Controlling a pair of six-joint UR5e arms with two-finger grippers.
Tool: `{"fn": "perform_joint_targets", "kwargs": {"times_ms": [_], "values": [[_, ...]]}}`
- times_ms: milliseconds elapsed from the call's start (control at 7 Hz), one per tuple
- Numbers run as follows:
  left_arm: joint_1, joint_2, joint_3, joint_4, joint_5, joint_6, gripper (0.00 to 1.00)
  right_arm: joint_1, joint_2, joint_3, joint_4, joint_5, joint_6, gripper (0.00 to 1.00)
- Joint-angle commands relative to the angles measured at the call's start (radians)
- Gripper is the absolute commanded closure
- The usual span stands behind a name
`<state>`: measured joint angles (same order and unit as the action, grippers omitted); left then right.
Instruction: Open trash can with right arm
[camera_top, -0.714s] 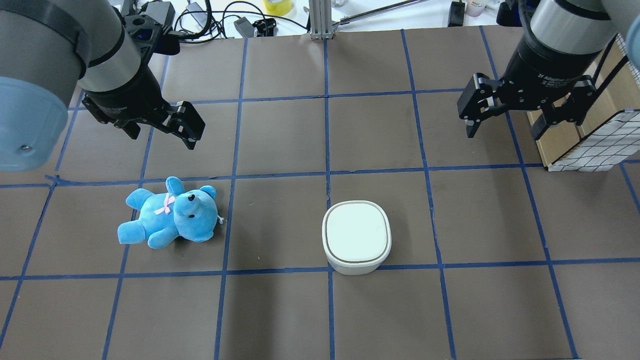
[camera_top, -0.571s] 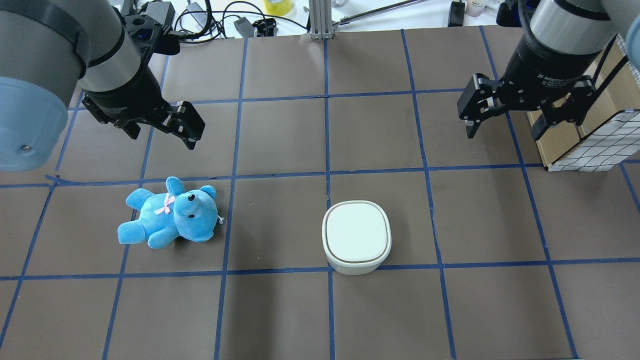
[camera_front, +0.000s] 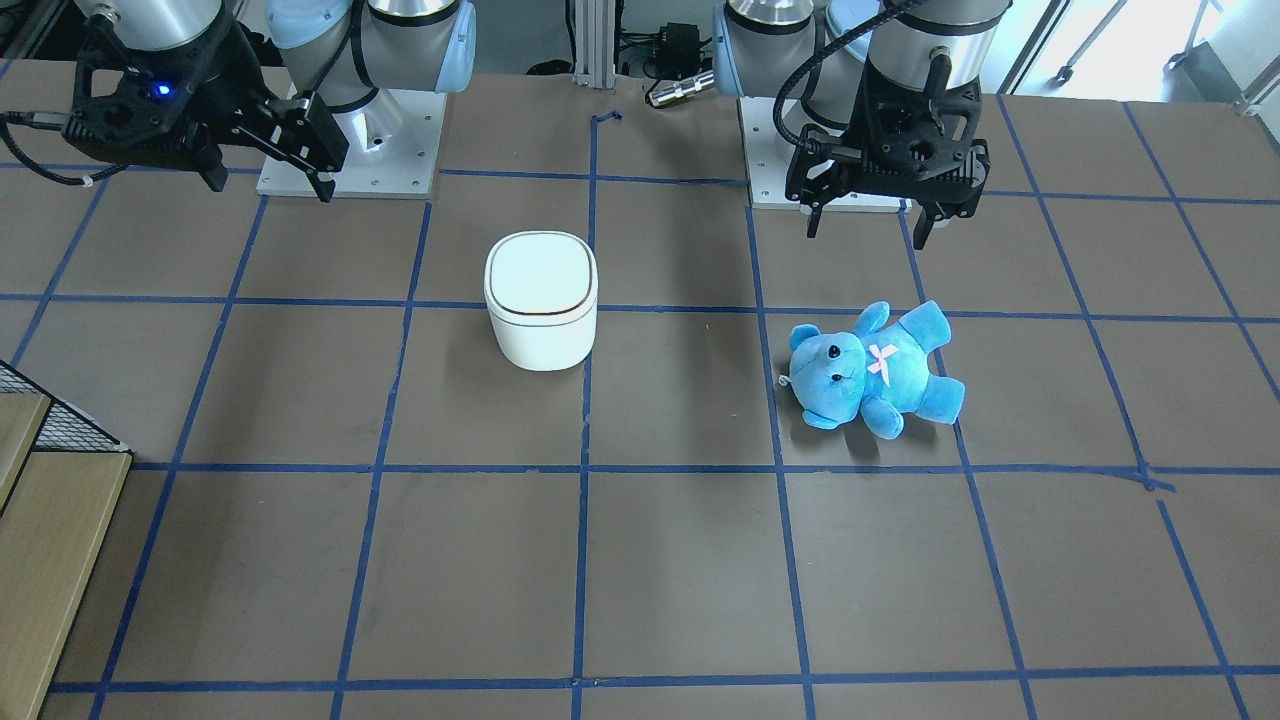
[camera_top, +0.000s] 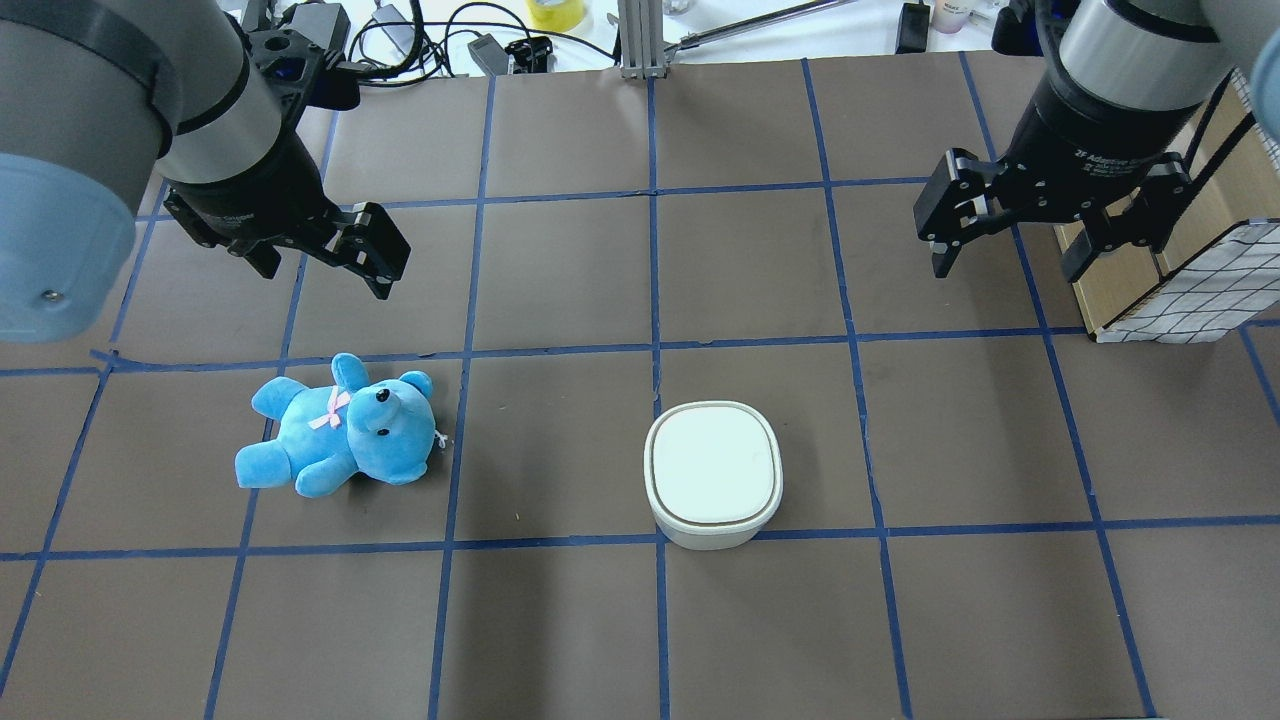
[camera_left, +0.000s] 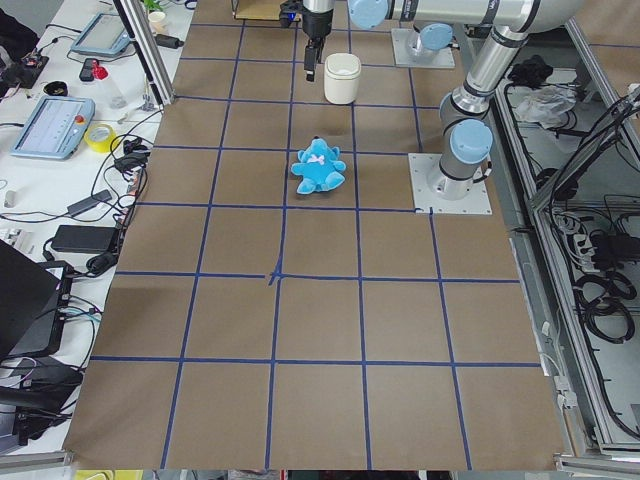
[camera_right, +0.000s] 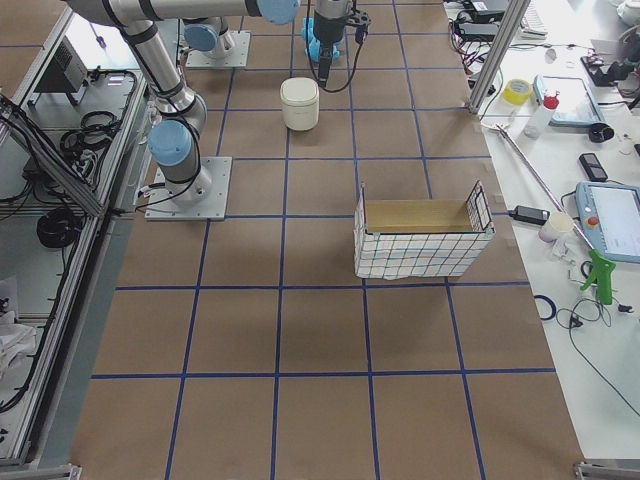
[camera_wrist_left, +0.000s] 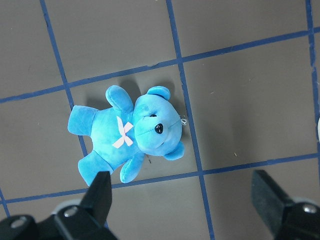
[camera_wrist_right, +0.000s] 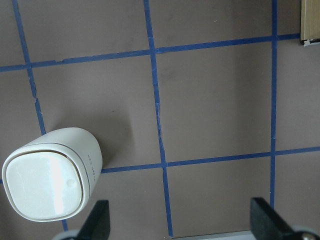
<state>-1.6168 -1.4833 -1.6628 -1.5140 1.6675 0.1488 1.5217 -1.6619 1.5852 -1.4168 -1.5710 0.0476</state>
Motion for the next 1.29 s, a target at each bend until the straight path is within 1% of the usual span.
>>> {"fn": "perform_joint_targets", "kwargs": {"times_ms": [0, 857, 1000, 1143], "values": [[0.000, 0.000, 0.000, 0.000, 0.000, 0.000, 0.00, 0.000, 0.001, -0.001, -0.002, -0.001, 0.000, 0.00], [0.000, 0.000, 0.000, 0.000, 0.000, 0.000, 0.00, 0.000, -0.002, -0.008, -0.007, 0.005, -0.003, 0.00], [0.000, 0.000, 0.000, 0.000, 0.002, 0.000, 0.00, 0.000, -0.002, -0.008, -0.025, 0.000, 0.000, 0.00], [0.000, 0.000, 0.000, 0.000, 0.000, 0.000, 0.00, 0.000, -0.002, -0.008, -0.040, 0.021, 0.002, 0.00]]}}
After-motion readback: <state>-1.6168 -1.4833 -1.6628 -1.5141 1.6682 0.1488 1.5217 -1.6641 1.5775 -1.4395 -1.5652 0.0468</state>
